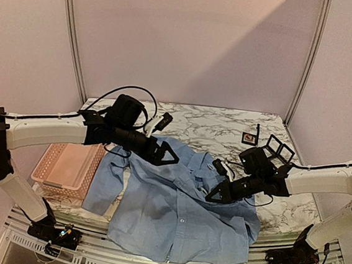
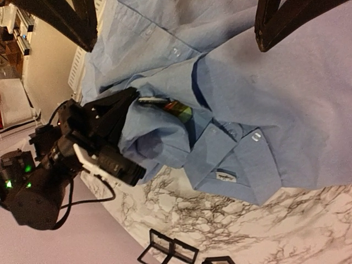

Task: Remove the brooch from the garment
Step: Adjust the flattened clothing at the center of the board.

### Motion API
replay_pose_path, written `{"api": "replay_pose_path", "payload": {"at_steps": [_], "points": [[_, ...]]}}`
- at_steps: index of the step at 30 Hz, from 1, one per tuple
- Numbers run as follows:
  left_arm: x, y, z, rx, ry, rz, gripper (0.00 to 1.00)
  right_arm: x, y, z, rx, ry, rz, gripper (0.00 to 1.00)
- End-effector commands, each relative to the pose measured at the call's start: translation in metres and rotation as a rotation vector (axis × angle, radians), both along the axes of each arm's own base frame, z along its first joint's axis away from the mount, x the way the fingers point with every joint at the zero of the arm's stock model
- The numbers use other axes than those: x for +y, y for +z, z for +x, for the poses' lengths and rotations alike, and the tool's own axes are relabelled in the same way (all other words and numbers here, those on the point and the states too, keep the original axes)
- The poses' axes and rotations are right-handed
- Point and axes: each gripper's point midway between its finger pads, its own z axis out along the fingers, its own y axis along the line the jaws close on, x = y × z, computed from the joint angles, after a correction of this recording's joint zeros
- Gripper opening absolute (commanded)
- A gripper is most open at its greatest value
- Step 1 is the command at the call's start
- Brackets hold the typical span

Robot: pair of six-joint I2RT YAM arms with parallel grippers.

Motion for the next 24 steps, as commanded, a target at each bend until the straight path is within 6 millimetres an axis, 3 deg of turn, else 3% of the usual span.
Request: {"api": "replay_pose_path", "payload": {"at_steps": [1,7,14,17,21,24], "points": [[-0.031,0.001,-0.006,0.042,-0.027,-0.01,1.0,0.008,0.006,-0.005,0.006,-0.04,0.065,0.0],[-0.042,-0.044,-0.005,0.168,-0.005,0.062,1.0,0.004,0.009,-0.01,-0.006,-0.043,-0.004,0.02],[-0.056,-0.05,-0.011,0.168,-0.033,0.091,0.99,-0.007,0.06,-0.001,-0.159,-0.059,-0.049,0.34],[-0.051,-0.062,-0.007,0.157,-0.019,0.15,1.0,-0.011,0.076,0.007,-0.216,-0.073,-0.093,0.37],[-0.043,-0.075,-0.007,0.143,-0.009,0.211,0.99,-0.011,0.077,0.016,-0.262,-0.081,-0.188,0.38],[-0.045,-0.079,-0.011,0.155,-0.022,0.208,0.91,-0.005,0.078,0.024,-0.298,-0.07,-0.241,0.36]]}}
